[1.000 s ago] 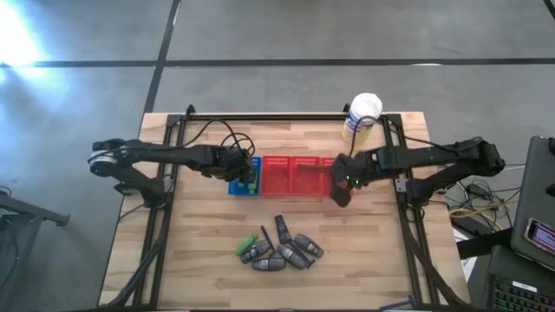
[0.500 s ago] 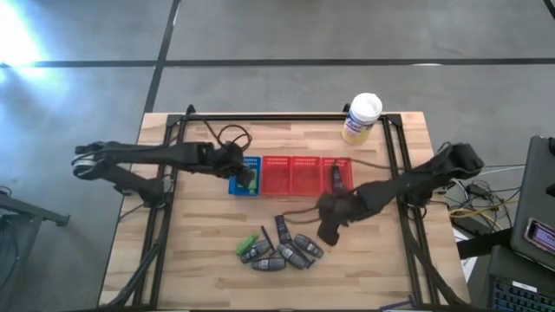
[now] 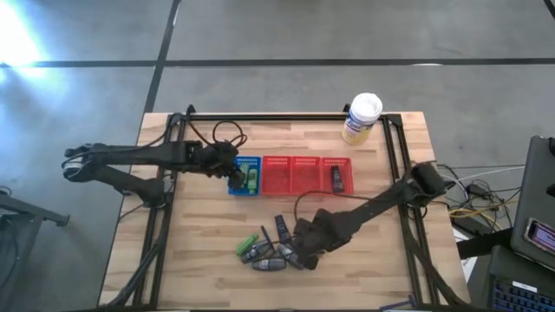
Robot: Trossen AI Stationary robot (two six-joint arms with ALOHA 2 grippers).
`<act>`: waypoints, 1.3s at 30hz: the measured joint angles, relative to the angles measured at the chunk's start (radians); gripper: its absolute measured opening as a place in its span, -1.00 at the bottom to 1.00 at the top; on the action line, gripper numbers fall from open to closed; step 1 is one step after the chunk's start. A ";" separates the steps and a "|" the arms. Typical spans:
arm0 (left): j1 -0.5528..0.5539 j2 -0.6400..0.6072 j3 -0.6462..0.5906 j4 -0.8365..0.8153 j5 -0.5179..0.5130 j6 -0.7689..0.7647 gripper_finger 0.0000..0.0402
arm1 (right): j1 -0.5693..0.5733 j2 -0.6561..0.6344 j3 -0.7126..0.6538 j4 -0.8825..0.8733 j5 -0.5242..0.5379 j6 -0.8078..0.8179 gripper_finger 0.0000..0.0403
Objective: Pick & Place Travel size toiletries
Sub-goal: Put the gray deodorant into the middle red bin
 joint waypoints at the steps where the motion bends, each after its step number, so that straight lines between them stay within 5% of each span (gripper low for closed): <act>1: 0.000 0.000 0.000 -0.005 0.001 0.013 0.23 | -0.002 0.017 0.011 0.002 0.000 0.000 0.81; 9: 0.000 0.000 -0.001 -0.028 0.001 0.076 0.23 | -0.007 0.094 0.027 -0.002 -0.030 0.032 0.74; 20: 0.001 0.001 -0.001 -0.026 -0.001 0.108 0.23 | -0.074 0.033 -0.030 -0.034 -0.071 0.044 -0.02; 24: 0.001 0.000 -0.001 -0.027 -0.001 0.111 0.23 | -0.121 -0.064 -0.042 -0.049 -0.068 0.070 -0.02; 33: 0.000 -0.034 -0.001 -0.027 -0.010 0.146 0.23 | -0.435 -0.318 -0.056 -0.075 0.053 0.304 -0.02; 39: 0.000 -0.043 -0.001 -0.027 -0.045 0.146 0.23 | -0.613 -0.261 -0.061 -0.021 -0.070 0.239 0.02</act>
